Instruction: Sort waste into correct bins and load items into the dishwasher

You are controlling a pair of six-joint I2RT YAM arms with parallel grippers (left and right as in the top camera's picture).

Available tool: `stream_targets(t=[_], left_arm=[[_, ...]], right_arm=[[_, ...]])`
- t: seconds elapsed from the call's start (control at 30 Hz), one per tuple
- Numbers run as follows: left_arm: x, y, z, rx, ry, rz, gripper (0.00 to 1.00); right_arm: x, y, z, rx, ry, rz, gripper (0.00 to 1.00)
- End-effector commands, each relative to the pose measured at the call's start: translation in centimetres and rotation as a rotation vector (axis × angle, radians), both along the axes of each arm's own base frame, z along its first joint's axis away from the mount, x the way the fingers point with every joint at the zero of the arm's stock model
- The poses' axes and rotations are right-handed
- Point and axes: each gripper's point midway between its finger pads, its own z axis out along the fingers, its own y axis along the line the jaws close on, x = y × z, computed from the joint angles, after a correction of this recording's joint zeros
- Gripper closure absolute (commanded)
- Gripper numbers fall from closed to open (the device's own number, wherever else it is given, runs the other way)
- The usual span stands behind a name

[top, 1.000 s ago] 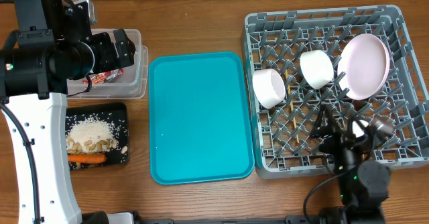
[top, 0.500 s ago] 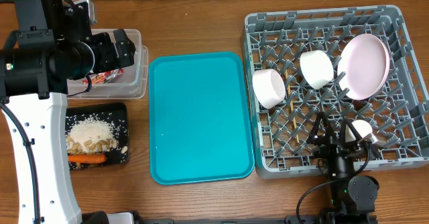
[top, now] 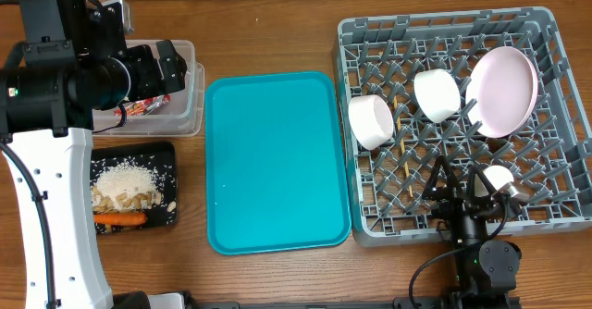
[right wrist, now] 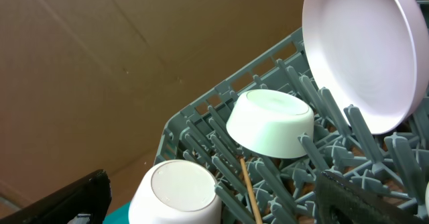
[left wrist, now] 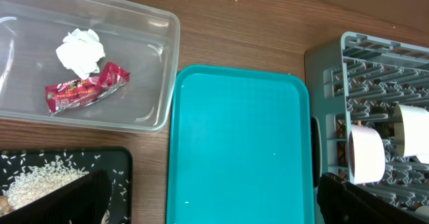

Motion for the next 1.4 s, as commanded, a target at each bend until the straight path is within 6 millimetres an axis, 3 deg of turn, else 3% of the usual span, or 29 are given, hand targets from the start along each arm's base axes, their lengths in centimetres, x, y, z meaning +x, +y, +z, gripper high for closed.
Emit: stream_targets(t=[0.0,0.33,0.47,0.57,0.7,0.87,1.03,1.37], left_arm=[[0.1,-0.2,0.3,-0.009,-0.009,-0.002,0.0],[-0.1,-0.6,0.3,0.004,-0.004,-0.011,0.0],[-1.3,0.5,0.6,0.151,-0.001,0.034,0.0],[-2.4,1.8,2.7,0.305,-0.07,0.104,0.0],[-3.3,1.5,6.3,0.391,-0.256,0.075,0.0],[-6.3,1.2,7.5,0.405,-0.405,0.034,0.0],[-9.8,2.2,5.0,0.408,-0.458,0.071,0.0],[-15.0,4.0,-3.6,0.421,-0.565,0.17,0.0]], right_arm=[[0.0,0.1,-0.2,0.007,-0.001,0.006,0.0],[0.0,0.1,-0.2,0.007,-0.001,0.005,0.0],[0.0,0.1,-0.2,0.008,-0.001,0.006,0.0],[0.0,0.1,-0.2,0.008,-0.001,0.006,0.0],[0.0,0.1,-0.2,0.007,-0.001,0.006,0.0],[0.0,0.1,-0.2,0.008,-0.001,0.006,0.0],[0.0,0.1,-0.2,0.007,-0.001,0.006,0.0],[0.0,0.1,-0.2,0.007,-0.001,0.006,0.0]])
